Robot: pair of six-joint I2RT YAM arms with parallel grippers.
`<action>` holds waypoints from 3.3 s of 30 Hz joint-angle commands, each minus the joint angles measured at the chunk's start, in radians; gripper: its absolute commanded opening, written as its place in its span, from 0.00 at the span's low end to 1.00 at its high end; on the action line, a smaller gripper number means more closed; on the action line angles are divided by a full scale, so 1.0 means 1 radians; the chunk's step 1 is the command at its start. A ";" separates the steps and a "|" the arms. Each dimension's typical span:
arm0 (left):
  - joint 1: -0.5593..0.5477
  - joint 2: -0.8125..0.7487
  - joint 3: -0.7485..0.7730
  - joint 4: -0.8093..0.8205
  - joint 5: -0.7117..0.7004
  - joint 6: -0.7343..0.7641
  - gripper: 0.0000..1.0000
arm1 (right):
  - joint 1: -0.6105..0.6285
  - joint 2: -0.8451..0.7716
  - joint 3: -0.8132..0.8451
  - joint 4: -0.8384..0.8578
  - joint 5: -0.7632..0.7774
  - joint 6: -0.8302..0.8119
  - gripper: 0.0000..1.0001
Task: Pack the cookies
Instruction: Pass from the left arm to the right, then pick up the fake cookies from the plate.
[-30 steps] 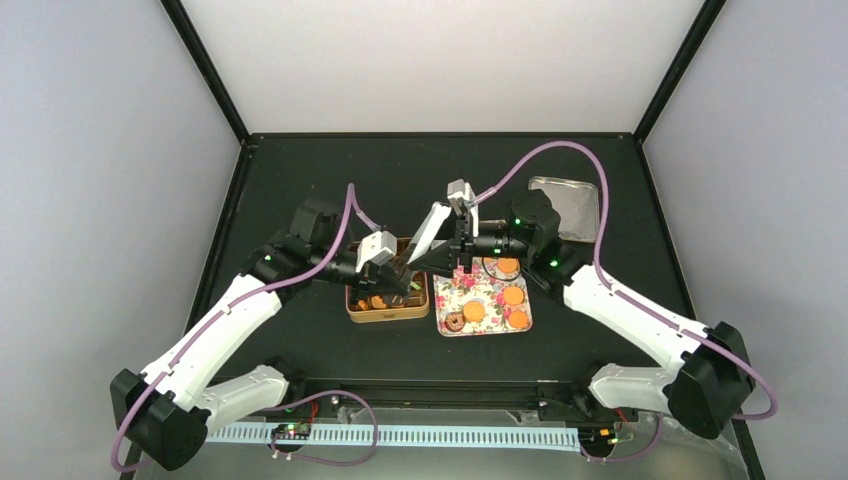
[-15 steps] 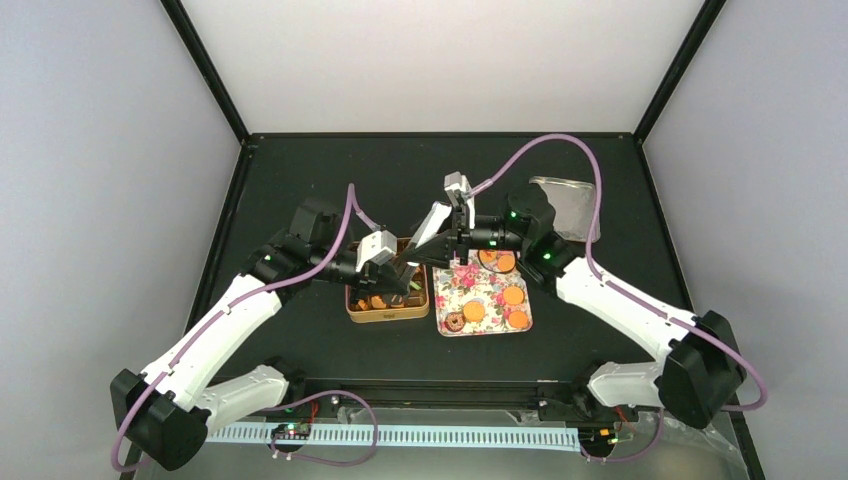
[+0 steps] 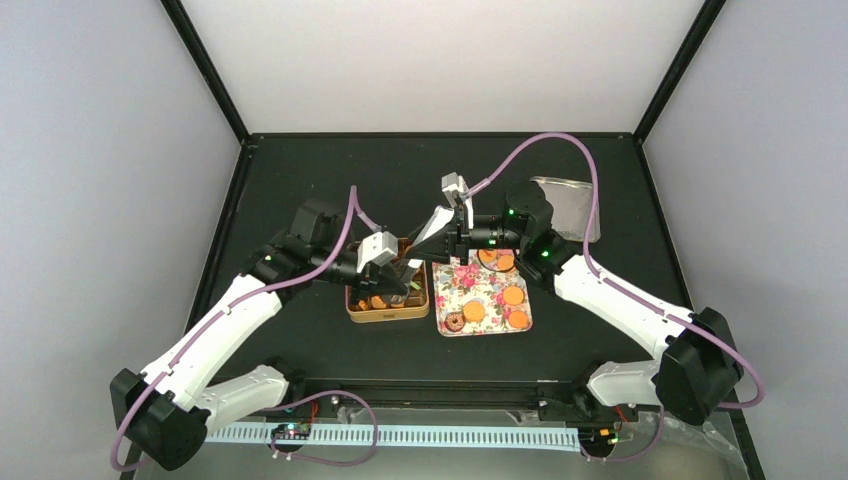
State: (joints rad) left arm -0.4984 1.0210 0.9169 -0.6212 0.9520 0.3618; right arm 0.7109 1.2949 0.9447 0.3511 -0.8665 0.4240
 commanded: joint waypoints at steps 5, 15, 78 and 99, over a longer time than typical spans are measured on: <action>0.002 0.013 0.028 0.116 -0.108 -0.062 0.02 | 0.021 -0.010 0.023 0.012 -0.026 0.004 0.38; 0.002 0.014 0.011 0.137 -0.259 -0.092 0.37 | 0.038 -0.030 0.046 -0.101 0.088 -0.098 0.16; 0.368 -0.176 0.003 -0.093 -0.298 0.170 0.96 | 0.080 -0.414 -0.408 -0.423 0.909 -0.275 0.42; 0.395 -0.165 0.025 -0.094 -0.310 0.166 0.97 | 0.123 -0.395 -0.401 -0.451 0.975 -0.243 0.25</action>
State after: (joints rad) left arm -0.1169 0.8528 0.9119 -0.7109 0.6319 0.5388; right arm 0.8257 0.9096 0.5175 -0.0887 0.0689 0.1741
